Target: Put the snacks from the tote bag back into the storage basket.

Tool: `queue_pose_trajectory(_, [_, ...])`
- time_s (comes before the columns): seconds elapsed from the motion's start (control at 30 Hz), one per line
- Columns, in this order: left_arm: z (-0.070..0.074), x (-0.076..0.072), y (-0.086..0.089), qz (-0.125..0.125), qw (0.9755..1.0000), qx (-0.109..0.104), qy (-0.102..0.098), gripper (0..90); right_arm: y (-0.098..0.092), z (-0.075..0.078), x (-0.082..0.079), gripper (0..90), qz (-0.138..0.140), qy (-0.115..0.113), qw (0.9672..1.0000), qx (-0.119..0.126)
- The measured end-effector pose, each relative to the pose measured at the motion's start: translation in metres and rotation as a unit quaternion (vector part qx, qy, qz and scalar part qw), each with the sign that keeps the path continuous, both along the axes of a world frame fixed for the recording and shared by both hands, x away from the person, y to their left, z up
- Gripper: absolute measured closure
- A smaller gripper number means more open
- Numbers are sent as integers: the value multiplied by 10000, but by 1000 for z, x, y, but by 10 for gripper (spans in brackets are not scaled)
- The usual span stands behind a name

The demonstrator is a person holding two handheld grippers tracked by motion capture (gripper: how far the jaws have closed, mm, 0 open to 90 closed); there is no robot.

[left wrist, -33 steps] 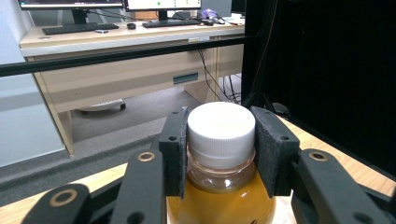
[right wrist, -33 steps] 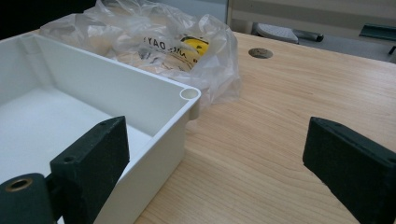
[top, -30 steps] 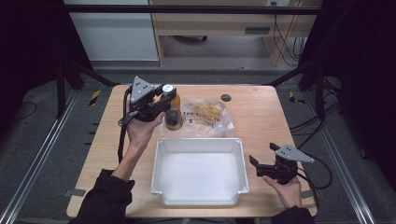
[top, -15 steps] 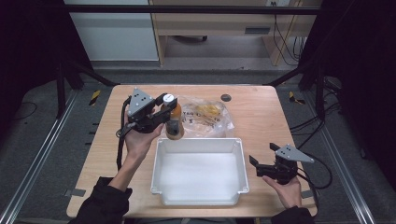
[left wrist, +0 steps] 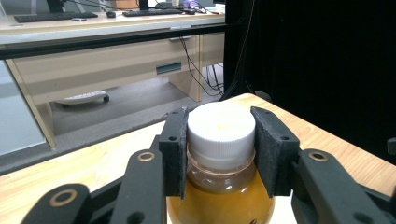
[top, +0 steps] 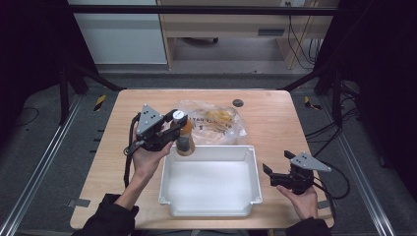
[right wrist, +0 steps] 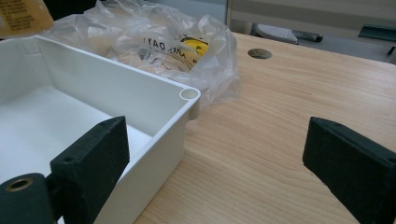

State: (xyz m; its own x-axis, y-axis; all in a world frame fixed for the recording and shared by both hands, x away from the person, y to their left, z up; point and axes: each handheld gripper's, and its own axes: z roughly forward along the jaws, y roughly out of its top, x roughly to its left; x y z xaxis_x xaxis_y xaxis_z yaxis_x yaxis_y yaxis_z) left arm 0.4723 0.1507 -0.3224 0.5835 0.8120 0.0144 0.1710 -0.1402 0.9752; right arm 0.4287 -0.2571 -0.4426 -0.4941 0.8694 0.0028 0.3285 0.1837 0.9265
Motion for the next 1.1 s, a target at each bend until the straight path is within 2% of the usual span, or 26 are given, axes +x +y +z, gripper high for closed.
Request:
queue_pose_trajectory(0.3, [-14,-6,-2,-61,9999,41,85,590,0,0,0,75,9,0,10000,22])
queue_pose_trajectory(0.37, [-18,-9,-5,-155,9996,152,161,590,1,-1,1,76,30,43,10000,-9])
queue_pose_trajectory(0.43, [-20,-11,-5,-180,9996,134,164,590,2,-2,2,76,32,52,10000,-30])
queue_pose_trajectory(0.5, [-23,-10,-7,-241,9991,128,316,590,3,-2,2,79,68,48,10000,-31])
queue_pose_trajectory(0.6, [-29,-13,-10,-249,9991,208,261,590,3,-2,1,78,48,57,10000,-36])
queue_pose_trajectory(0.73, [-34,-13,-13,-272,9985,317,353,590,2,-2,1,80,56,35,10000,-58])
queue_pose_trajectory(0.8, [-39,-16,-15,-298,9986,308,298,590,2,-2,1,79,33,39,10000,-37])
queue_pose_trajectory(0.93, [-48,-17,-16,-305,9980,367,406,590,2,-2,2,80,41,52,9999,-76])
queue_pose_trajectory(1.1, [-54,-19,-17,-310,9975,478,419,590,1,-2,2,79,32,46,10000,-82])
